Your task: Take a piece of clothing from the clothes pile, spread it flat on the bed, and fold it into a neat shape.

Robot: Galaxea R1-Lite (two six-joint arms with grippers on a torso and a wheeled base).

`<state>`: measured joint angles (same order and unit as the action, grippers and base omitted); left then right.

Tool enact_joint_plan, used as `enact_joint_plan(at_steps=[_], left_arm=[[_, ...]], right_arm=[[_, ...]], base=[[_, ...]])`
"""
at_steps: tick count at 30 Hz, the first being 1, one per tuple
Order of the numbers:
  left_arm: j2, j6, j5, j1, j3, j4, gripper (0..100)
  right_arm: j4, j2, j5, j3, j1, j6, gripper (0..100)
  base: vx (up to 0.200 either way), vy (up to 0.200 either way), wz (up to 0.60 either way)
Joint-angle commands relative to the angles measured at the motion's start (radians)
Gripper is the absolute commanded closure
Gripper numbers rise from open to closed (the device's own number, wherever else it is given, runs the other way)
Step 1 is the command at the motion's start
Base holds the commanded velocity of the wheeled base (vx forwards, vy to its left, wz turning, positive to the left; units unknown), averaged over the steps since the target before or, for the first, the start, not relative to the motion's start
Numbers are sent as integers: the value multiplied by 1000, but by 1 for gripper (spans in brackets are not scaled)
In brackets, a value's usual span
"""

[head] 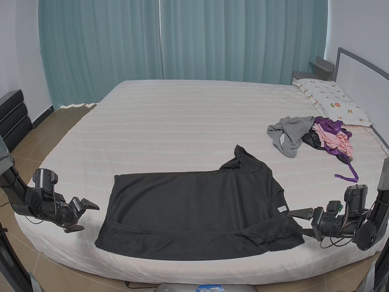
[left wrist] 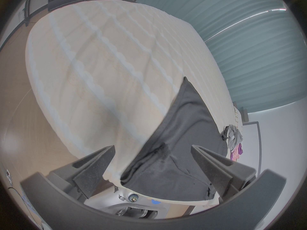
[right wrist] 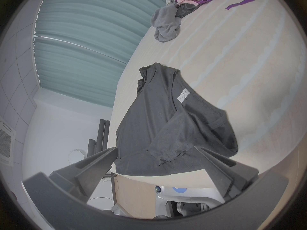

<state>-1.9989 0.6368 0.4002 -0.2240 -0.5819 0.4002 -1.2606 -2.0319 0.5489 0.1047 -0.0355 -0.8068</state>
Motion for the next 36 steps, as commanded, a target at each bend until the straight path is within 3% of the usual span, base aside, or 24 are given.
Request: enact_joint_plan(at_steps=[1,11,20,27,31,36], left_arm=[[5,0,-9,5,4,-4,0],[55,4,-14,78,17,-9,0],[43,9,-9,89,-45,0,0],[-66,11,-9,114,-188,-1,0],[-167,9,-11,127,-319,2,0],[-244,7,-9,160,-450,2,0]], right_arm=[[-14,-16,0,-13,-3,0,0],[-17,-13,-7,-7,-12,8,0],[-51,-16,-7,-16,-15,6,0],[-54,-31,-12,-19,-14,9,0],[-56,-57,-50,-11,-14,11,0],[-129,-96,-64,-26,-15,12,0]], base=[[0,0,0],[40,0,0],[0,0,0],[0,0,0],[0,0,0],[0,0,0]])
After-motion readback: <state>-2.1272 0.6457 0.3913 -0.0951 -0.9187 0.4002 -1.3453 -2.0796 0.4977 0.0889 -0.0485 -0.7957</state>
